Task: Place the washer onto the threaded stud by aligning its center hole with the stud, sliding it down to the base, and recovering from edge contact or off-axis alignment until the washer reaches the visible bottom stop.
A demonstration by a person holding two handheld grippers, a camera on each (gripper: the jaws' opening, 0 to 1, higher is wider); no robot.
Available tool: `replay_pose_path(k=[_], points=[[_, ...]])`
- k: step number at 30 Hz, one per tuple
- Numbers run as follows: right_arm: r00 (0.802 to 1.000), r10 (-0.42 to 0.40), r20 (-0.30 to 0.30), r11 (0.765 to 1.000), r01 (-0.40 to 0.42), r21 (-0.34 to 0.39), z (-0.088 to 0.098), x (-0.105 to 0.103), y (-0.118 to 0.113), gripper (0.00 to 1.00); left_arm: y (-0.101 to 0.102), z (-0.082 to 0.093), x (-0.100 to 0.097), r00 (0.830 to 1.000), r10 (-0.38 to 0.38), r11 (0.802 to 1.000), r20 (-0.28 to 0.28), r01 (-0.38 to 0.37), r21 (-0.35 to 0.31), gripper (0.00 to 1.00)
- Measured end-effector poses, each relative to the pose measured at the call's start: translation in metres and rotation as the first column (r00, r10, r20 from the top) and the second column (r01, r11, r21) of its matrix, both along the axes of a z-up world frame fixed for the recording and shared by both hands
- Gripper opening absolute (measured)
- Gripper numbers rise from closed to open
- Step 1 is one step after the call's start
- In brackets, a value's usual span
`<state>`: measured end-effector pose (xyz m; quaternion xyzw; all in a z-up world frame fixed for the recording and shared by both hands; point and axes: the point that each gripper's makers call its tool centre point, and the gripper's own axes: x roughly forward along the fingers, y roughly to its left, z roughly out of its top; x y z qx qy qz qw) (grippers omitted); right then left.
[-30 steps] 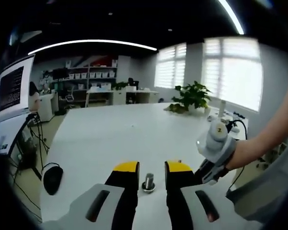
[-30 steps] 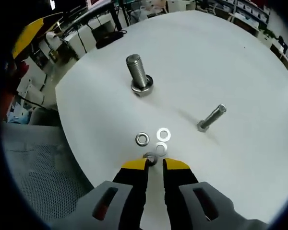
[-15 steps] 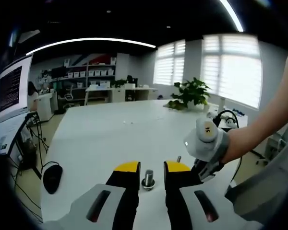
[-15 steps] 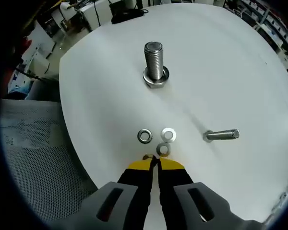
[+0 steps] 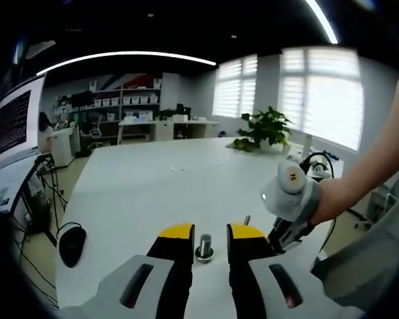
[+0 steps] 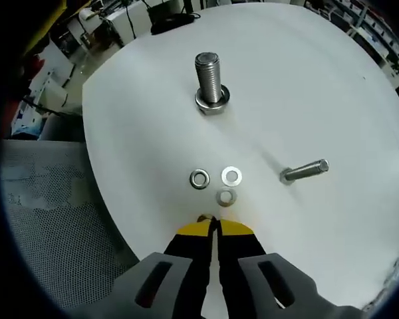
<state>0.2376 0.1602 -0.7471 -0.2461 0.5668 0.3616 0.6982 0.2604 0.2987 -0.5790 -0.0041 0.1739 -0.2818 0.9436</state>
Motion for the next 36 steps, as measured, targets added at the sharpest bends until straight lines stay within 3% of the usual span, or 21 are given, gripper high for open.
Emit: replay_pose_path(k=[17, 20, 26, 29, 36], points=[[0.992, -0.116, 0.047, 0.989, 0.111, 0.102, 0.037, 0.024, -0.012, 0.04, 0.004, 0.005, 0.002, 1.000, 0.024, 1.000, 0.016, -0.023, -0.014, 0.17], [0.987, -0.152, 0.057, 0.978, 0.142, 0.155, 0.049, 0.034, -0.010, 0.04, 0.004, 0.004, 0.002, 1.000, 0.016, 1.000, 0.014, -0.016, -0.002, 0.17], [0.973, -0.199, 0.114, 0.968, 0.176, 0.180, 0.067, 0.062, -0.023, 0.04, 0.011, 0.007, 0.005, 0.999, 0.038, 0.999, 0.022, -0.038, -0.016, 0.17], [0.959, -0.259, 0.111, 0.947, 0.230, 0.222, 0.077, 0.078, -0.022, 0.04, 0.011, 0.007, 0.005, 0.999, 0.037, 0.999, 0.021, -0.036, -0.013, 0.17], [0.966, -0.231, 0.114, 0.958, 0.205, 0.200, 0.073, 0.087, -0.014, 0.04, 0.008, 0.006, 0.004, 0.999, 0.032, 0.999, 0.021, -0.032, -0.010, 0.17]])
